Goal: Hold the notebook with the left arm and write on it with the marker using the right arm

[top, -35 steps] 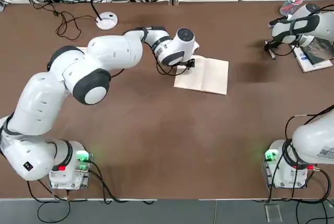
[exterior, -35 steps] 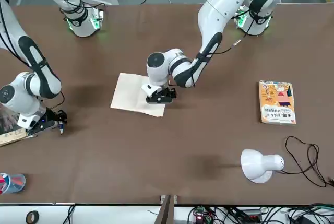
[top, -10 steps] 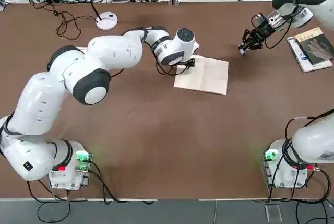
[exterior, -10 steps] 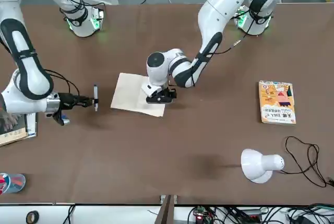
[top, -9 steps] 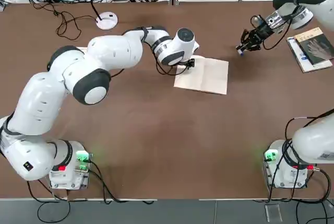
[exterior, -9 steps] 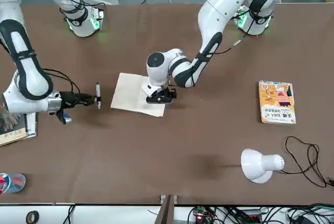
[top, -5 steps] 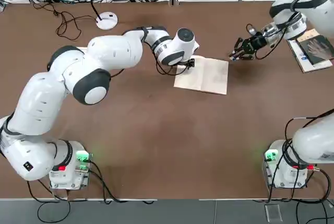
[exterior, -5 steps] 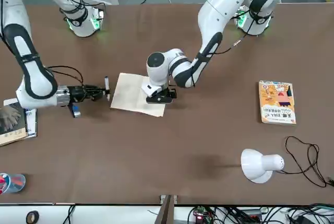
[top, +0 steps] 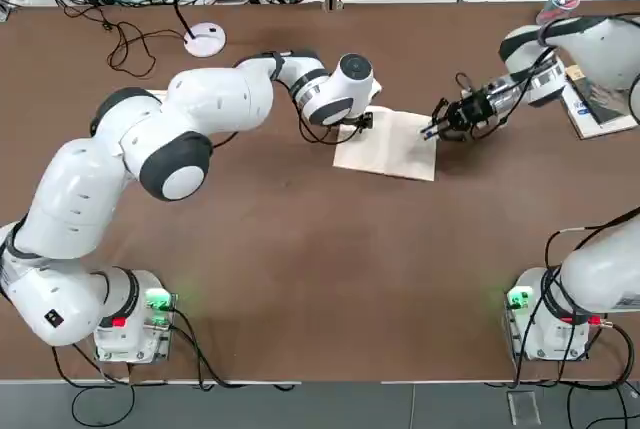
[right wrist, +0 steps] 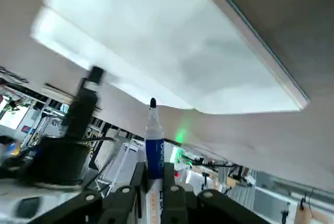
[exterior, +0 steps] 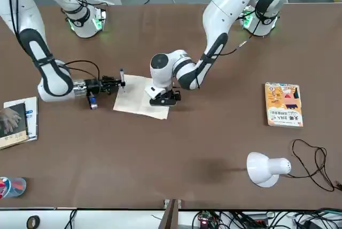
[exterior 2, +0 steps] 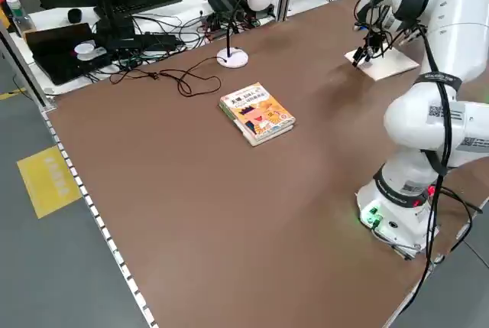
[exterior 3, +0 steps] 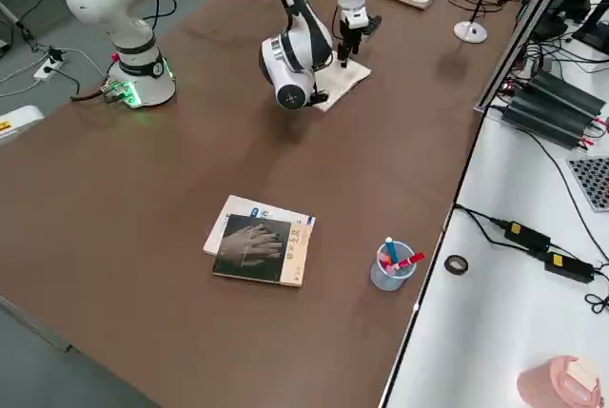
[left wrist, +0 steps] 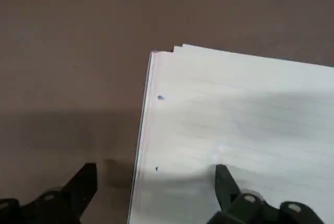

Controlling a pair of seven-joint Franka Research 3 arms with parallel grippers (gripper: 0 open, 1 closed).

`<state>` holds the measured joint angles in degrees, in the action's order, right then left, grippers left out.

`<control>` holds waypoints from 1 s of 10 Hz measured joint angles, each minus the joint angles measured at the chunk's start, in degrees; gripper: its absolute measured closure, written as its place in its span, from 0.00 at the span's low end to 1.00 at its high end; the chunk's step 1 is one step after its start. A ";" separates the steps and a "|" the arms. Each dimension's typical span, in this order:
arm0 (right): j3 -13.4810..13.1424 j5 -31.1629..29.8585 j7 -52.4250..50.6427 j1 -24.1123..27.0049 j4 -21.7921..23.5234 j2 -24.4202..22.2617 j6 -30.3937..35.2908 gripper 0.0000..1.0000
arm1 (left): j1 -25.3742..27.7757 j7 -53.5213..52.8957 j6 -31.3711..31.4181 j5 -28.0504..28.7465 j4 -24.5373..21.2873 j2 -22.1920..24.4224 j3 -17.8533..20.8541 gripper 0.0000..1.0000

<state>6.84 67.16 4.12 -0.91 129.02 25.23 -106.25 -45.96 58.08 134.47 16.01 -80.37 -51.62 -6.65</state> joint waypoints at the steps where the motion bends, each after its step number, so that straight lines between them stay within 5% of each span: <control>1: 0.00 0.21 -0.09 -0.27 1.19 0.00 -0.07 0.84 | 0.00 0.00 0.00 0.00 0.00 0.00 0.00 0.00; 10: -0.62 1.38 -0.06 -0.17 5.11 -0.02 0.08 0.84 | 0.00 0.00 0.00 0.00 0.00 0.00 0.00 0.00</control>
<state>6.22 68.53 4.06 -1.08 134.12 25.21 -106.16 -45.96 58.08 134.47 16.01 -80.37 -51.63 -6.65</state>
